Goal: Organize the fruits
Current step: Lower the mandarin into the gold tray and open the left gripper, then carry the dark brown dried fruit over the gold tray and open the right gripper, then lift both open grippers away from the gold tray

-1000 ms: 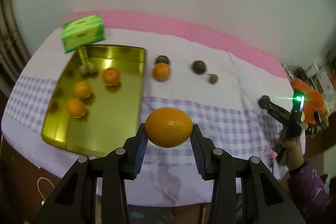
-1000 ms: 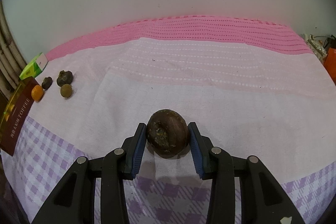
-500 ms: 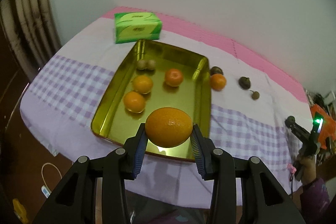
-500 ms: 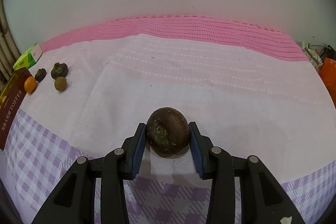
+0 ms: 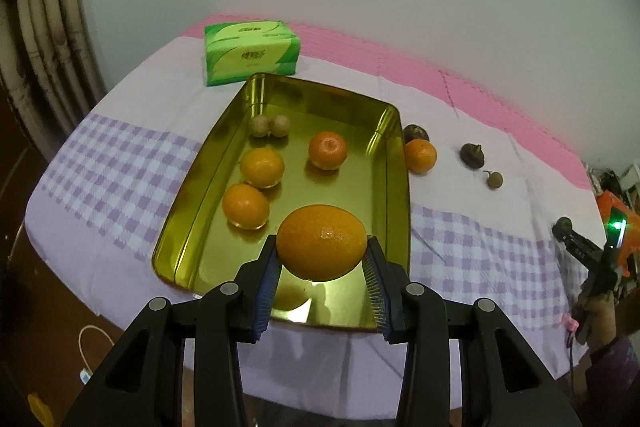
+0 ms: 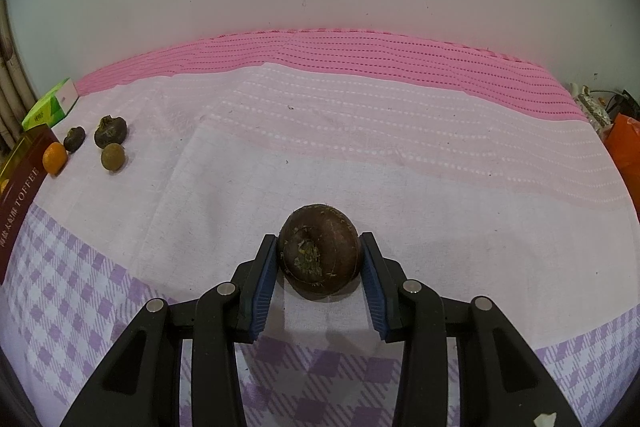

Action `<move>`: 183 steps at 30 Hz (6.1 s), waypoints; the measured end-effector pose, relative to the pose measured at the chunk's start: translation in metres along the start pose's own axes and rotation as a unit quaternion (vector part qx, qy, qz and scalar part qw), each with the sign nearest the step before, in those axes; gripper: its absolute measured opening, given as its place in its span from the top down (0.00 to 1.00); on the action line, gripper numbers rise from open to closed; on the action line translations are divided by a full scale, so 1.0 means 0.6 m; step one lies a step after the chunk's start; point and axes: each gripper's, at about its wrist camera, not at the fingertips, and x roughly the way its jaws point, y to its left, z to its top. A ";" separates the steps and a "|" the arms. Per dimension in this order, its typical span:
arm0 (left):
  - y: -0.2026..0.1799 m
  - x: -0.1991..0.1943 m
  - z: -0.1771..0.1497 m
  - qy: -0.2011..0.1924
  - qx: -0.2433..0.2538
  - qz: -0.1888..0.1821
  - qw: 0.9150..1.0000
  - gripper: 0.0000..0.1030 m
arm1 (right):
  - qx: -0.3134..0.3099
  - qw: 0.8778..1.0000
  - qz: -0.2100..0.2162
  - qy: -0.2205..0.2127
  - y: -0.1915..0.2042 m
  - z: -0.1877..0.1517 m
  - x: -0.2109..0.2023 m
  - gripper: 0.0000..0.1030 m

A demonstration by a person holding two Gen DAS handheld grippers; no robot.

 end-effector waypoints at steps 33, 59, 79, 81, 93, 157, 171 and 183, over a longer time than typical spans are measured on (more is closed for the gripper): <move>-0.071 0.090 0.010 0.029 0.064 0.010 0.997 0.59 | -0.005 1.000 -0.007 0.001 -0.002 0.001 0.000 0.64; -0.074 0.105 0.004 0.031 0.077 0.031 0.996 0.58 | -0.005 1.000 -0.008 0.003 0.001 0.001 0.000 0.64; -0.078 0.047 -0.001 0.003 0.081 0.057 0.995 0.55 | -0.005 1.000 -0.010 0.003 0.010 0.002 0.002 0.64; -0.075 0.032 -0.001 -0.001 0.074 0.066 0.995 0.55 | -0.005 1.000 -0.008 0.003 0.009 0.002 0.002 0.64; -0.056 -0.042 -0.022 0.001 0.041 0.101 0.994 0.55 | -0.001 1.000 0.022 0.013 0.035 -0.020 -0.029 0.64; 0.074 -0.050 -0.022 -0.023 -0.029 0.245 0.969 0.26 | -0.290 0.913 0.277 0.073 0.737 0.069 -0.008 0.64; 0.071 -0.036 -0.024 -0.008 -0.022 0.242 0.970 0.24 | -0.283 0.915 0.279 0.077 0.743 0.068 0.005 0.63; 0.068 -0.029 -0.025 -0.001 -0.017 0.243 0.970 0.23 | -0.247 0.923 0.288 0.060 0.722 0.084 -0.006 0.62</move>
